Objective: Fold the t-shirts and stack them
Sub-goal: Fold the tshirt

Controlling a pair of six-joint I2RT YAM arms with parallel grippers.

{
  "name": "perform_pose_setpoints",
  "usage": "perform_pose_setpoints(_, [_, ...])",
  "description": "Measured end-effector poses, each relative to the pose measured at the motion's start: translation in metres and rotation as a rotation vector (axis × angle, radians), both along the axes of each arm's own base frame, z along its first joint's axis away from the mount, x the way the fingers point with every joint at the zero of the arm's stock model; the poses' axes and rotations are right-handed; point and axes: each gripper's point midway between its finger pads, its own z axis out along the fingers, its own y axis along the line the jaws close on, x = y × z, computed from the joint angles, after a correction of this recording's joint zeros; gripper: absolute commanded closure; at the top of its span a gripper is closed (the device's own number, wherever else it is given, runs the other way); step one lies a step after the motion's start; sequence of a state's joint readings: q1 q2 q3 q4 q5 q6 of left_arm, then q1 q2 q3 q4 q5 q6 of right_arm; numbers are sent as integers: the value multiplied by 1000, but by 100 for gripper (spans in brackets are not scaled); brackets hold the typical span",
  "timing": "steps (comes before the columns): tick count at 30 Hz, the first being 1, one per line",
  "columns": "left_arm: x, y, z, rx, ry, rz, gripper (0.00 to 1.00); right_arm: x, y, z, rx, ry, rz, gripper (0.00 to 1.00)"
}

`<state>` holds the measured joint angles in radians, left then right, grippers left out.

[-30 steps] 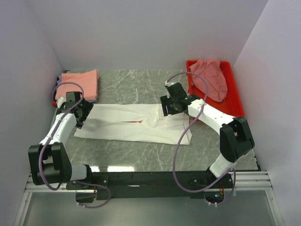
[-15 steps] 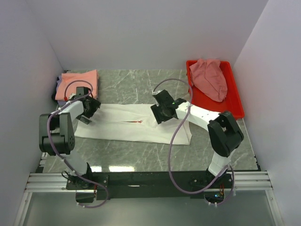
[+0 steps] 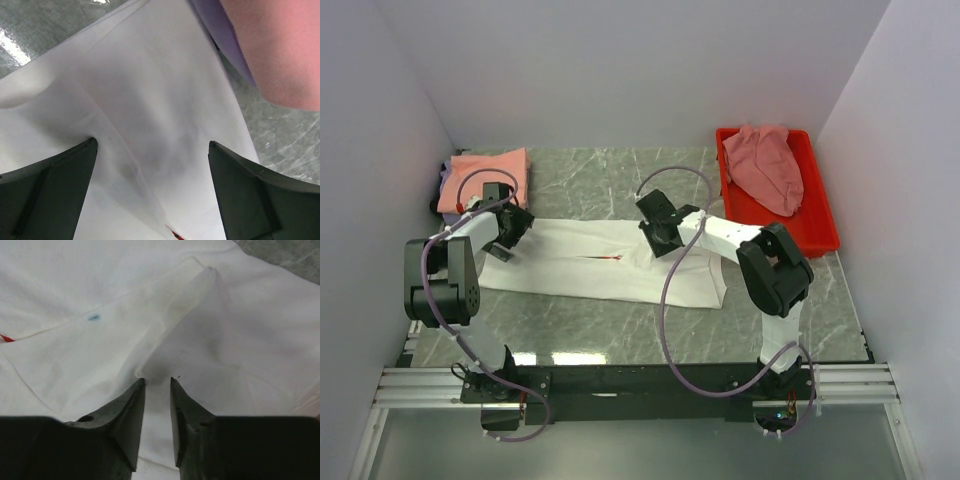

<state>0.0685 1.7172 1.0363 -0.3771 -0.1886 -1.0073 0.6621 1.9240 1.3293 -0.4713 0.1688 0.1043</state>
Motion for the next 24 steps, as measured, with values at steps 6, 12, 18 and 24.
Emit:
perform_pose_setpoints(6, [-1, 3, 0, 12, 4, 7, 0, 7, -5, -2, -25, -16, -25, 100])
perform_pose_setpoints(12, [-5, 6, -1, 26, 9, 16, 0, 15, -16, 0, -33, -28, -65, 100])
perform_pose_setpoints(18, [-9, 10, -1, 39, 14, 25, 1, 33, -33, 9, -39, -56, -129, 100])
perform_pose_setpoints(24, [-13, 10, -1, 46, 18, 14, 0, 54, -57, 22, -43, -84, -202, 100])
